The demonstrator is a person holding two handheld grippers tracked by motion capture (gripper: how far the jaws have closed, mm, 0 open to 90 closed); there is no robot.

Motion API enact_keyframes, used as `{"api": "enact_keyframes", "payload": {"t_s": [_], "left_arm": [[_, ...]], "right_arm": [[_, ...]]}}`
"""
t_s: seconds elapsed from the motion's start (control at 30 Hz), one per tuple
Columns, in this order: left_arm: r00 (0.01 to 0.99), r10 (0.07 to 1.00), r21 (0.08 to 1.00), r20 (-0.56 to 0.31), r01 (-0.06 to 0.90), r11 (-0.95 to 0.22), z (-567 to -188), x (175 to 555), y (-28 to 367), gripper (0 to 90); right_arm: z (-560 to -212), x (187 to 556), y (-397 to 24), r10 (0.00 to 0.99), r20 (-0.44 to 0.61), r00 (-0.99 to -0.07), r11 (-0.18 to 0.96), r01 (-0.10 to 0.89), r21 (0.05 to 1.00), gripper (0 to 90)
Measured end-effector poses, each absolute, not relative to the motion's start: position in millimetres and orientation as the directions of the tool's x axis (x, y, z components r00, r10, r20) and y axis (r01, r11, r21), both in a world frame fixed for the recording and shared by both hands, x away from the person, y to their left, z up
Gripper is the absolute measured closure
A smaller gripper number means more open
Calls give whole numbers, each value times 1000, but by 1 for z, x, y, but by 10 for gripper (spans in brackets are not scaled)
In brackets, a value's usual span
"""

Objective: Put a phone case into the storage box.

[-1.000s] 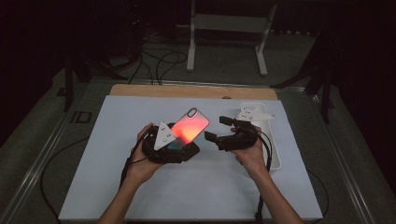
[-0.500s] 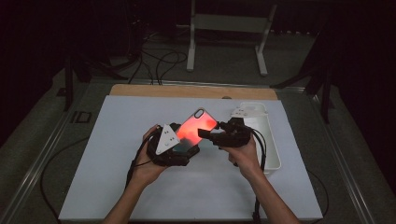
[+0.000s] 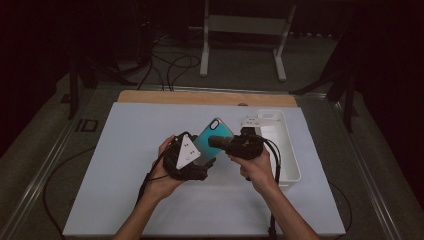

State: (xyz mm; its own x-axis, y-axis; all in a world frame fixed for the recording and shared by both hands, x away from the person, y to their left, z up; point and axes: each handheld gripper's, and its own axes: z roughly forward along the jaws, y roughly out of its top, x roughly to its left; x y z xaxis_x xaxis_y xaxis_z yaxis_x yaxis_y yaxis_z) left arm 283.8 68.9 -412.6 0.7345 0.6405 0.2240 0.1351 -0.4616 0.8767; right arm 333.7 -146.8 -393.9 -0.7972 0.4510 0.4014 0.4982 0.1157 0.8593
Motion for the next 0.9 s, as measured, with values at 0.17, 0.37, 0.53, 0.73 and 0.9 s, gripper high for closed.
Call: {"api": "enact_keyframes", "payload": {"t_s": [0.17,0.37,0.53,0.73,0.9], "left_arm": [[752,641,884,150,189,-428,-414,288,72,110],[774,626,882,92,229,-413,-411,290,79,83],[810,587,874,18,272,-402,-410,292,85,49],[830,557,869,-34,300,-394,-413,293,95,49],[848,525,866,-74,316,-388,-415,294,97,97]], "right_arm": [[-392,331,-144,467,366,-805,135,473,870,869],[-389,331,-145,475,341,-812,153,458,876,870],[-387,328,-145,480,300,-824,187,430,883,870],[-382,324,-148,458,285,-842,188,405,895,870],[-379,320,-149,434,275,-858,194,387,901,869]]}}
